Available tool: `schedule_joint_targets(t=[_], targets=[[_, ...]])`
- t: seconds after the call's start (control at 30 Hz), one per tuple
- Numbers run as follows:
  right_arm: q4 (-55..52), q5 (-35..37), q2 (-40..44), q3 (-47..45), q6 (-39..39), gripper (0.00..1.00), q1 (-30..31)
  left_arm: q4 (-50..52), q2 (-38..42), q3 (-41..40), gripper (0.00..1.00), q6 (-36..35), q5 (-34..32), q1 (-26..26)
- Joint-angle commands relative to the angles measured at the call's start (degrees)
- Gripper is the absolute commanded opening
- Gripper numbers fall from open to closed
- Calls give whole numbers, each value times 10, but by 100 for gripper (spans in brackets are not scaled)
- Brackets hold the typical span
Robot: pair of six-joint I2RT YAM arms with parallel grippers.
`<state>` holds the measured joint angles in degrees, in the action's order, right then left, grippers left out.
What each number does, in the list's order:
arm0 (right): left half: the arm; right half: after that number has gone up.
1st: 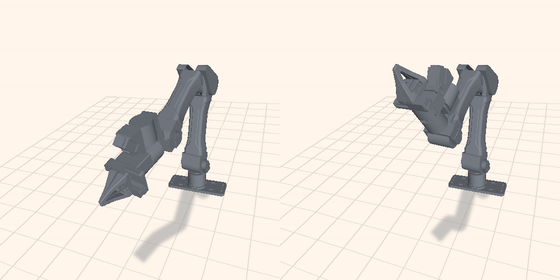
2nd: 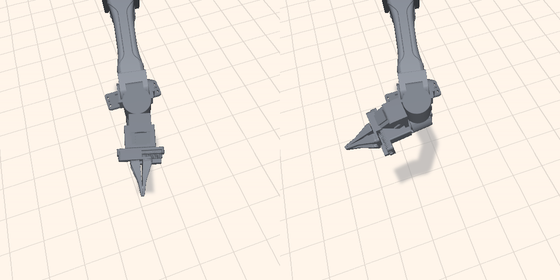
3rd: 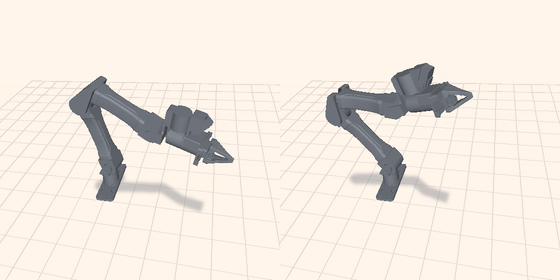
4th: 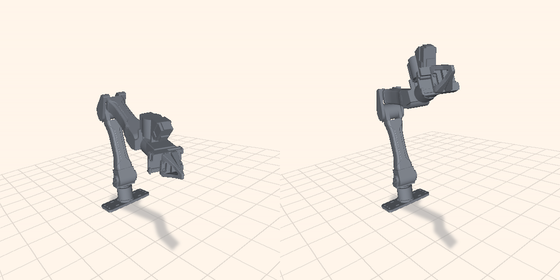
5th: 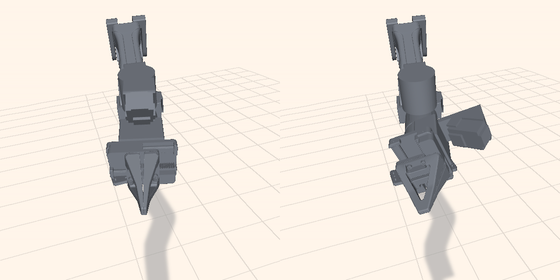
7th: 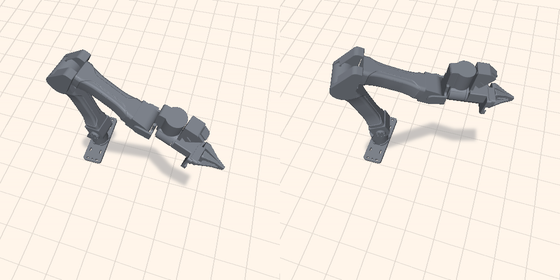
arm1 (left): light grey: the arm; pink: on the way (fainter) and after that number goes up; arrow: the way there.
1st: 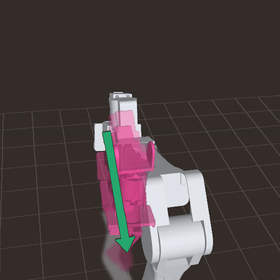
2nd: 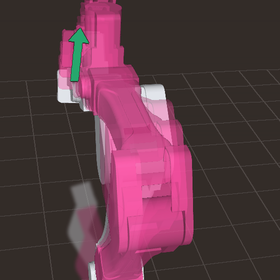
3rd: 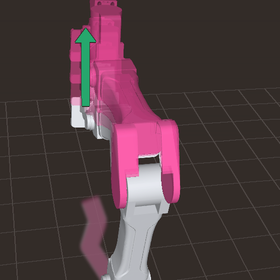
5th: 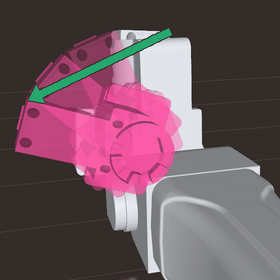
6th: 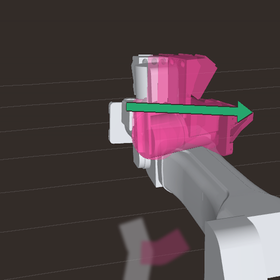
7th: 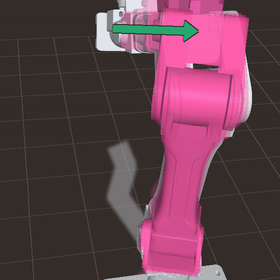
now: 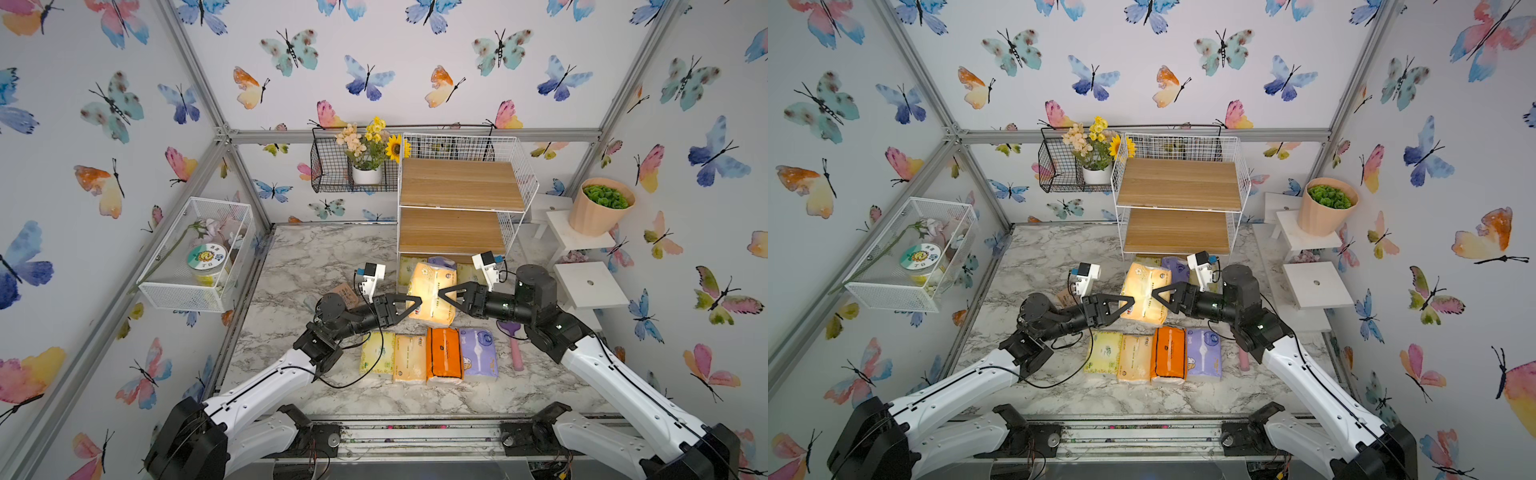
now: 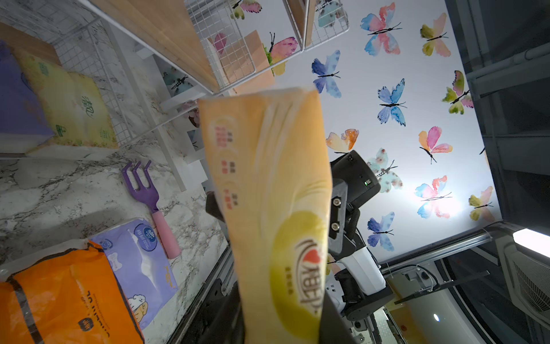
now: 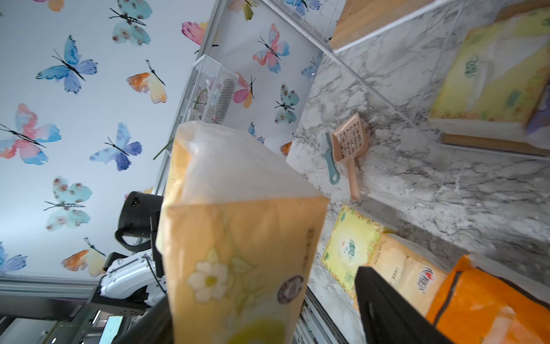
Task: Remove the tissue boxes from the shelf
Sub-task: Pick up a box of tissues from the shelf.
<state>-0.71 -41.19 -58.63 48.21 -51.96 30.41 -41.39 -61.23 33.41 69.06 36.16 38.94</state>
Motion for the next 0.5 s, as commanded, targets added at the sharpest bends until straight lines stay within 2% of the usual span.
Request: schedule_joint_targets(t=[0.0,0.2,0.33,0.43,0.47], targets=[[81,-67,-1,3,-29,77,-2,-54,14,1,33,2,22,-4],[97,-94,-15,9,-27,51,-2,-67,8,-8,32,11,23,-4],[100,-109,-29,18,-27,41,-2,-61,9,-7,34,13,22,-4],[116,-114,-35,19,-31,35,-2,-31,10,0,40,-1,23,-4],[118,-117,-37,20,-32,34,-2,-17,13,2,49,-8,19,-4]])
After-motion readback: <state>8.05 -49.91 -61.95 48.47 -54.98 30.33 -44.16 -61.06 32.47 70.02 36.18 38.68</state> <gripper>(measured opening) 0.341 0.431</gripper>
